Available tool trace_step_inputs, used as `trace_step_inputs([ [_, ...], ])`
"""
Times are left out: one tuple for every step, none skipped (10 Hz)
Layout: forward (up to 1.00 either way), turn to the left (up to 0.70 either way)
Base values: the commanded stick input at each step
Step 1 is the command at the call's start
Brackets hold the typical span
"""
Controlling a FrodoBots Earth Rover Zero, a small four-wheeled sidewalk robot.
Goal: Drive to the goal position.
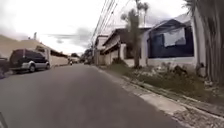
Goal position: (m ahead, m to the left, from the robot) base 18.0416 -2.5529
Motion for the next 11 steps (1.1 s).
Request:
trace_step_inputs([
  [0.70, 0.35],
  [0.70, 0.35],
  [0.70, 0.35],
  [0.70, 0.26],
  [0.70, 0.11],
  [0.70, 0.00],
  [0.70, 0.00],
  [0.70, 0.00],
  [0.70, 0.00],
  [0.70, 0.00],
  [0.70, 0.00],
])
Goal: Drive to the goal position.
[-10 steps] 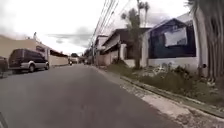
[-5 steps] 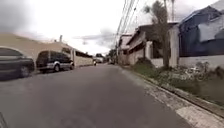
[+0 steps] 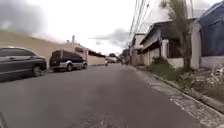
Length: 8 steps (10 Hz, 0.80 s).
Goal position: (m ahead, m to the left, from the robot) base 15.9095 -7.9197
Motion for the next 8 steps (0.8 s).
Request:
trace_step_inputs([
  [0.70, 0.00],
  [0.70, 0.00],
  [0.70, 0.00],
  [0.70, 0.00],
  [0.70, 0.00],
  [0.70, 0.00],
  [0.70, 0.00],
  [0.70, 0.00],
])
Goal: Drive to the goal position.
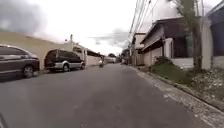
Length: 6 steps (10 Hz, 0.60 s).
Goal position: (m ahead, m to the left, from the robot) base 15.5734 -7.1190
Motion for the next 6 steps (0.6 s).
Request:
trace_step_inputs([
  [0.70, 0.00],
  [0.70, 0.00],
  [0.70, 0.00],
  [0.70, 0.00],
  [0.70, 0.00],
  [0.70, 0.00],
])
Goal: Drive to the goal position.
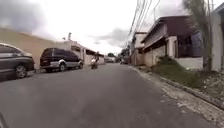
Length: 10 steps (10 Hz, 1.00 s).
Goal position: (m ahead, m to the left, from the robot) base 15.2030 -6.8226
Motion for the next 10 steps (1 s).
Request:
trace_step_inputs([
  [0.70, 0.00],
  [0.70, 0.00],
  [0.70, 0.00],
  [0.70, 0.00],
  [0.70, 0.00],
  [0.70, 0.00],
  [0.70, 0.00],
  [0.70, 0.00],
  [0.70, 0.00],
  [0.70, 0.00],
])
